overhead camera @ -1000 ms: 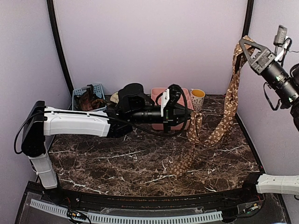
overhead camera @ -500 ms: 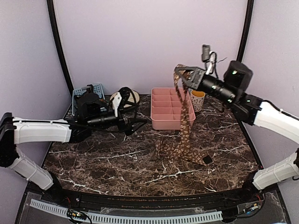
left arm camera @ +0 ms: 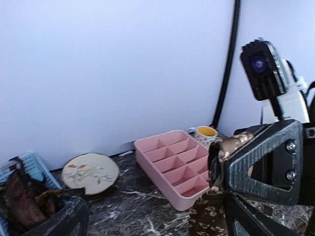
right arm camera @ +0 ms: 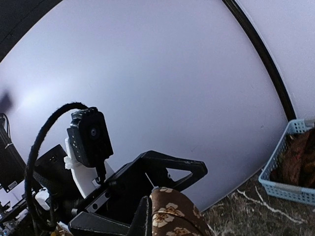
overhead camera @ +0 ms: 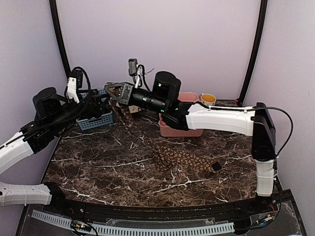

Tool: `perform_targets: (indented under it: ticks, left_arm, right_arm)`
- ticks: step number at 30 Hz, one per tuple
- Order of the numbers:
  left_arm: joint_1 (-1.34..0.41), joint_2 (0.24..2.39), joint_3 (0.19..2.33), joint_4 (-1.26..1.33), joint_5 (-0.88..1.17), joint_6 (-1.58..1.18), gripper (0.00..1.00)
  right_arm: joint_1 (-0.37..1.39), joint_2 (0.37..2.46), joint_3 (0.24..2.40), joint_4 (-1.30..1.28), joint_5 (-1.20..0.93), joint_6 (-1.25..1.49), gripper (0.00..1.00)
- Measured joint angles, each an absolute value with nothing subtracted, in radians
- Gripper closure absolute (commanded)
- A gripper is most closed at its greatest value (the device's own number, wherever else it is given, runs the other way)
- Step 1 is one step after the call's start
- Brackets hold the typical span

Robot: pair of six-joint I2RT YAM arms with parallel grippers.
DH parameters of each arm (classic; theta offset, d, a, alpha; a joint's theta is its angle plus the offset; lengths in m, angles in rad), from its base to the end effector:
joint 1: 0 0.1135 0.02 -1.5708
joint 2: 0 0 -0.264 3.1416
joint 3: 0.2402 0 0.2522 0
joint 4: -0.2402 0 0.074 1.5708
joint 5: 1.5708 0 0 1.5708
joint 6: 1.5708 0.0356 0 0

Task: Roll the ties
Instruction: Put down the tie at the center of the board.

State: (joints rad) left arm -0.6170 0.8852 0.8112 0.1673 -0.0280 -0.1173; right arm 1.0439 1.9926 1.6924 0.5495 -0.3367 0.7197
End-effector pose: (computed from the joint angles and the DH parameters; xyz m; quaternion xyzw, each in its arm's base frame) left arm 0.1724 -0.1211 0.3698 0.1565 0.6549 -0.2566 0.6934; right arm 0.2333 0.4244 0.3658 -0.2282 0.5757 0.6662 0.4155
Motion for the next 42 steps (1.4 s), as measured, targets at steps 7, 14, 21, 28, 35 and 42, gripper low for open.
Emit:
perform_targets:
  ticks: [7,14,21,28,35,42]
  left_arm:
    - [-0.547,0.928,0.964,-0.044,-0.202,-0.154,0.01]
    - [-0.524,1.033,1.037,-0.181,-0.235,-0.142,0.01]
    - [-0.524,1.085,1.047,-0.181,-0.109,-0.111,0.09]
    - [-0.601,1.228,0.938,-0.146,0.072,-0.108,0.23]
    - [-0.71,1.41,0.849,-0.113,0.128,-0.142,0.36]
    - [-0.704,1.564,0.882,-0.059,0.142,-0.165,0.42]
  right_arm:
    - [1.077,2.159,2.003,0.453,-0.345,0.667,0.34]
    - [1.035,2.038,1.722,0.195,-0.423,0.56,0.03]
    - [0.936,1.882,1.297,-0.129,-0.437,0.484,0.06]
    - [0.871,1.57,1.011,-0.152,-0.405,0.516,0.4]
    - [0.858,1.628,0.936,-0.111,-0.357,0.565,0.57]
    - [0.828,1.702,0.923,-0.101,-0.289,0.563,0.63]
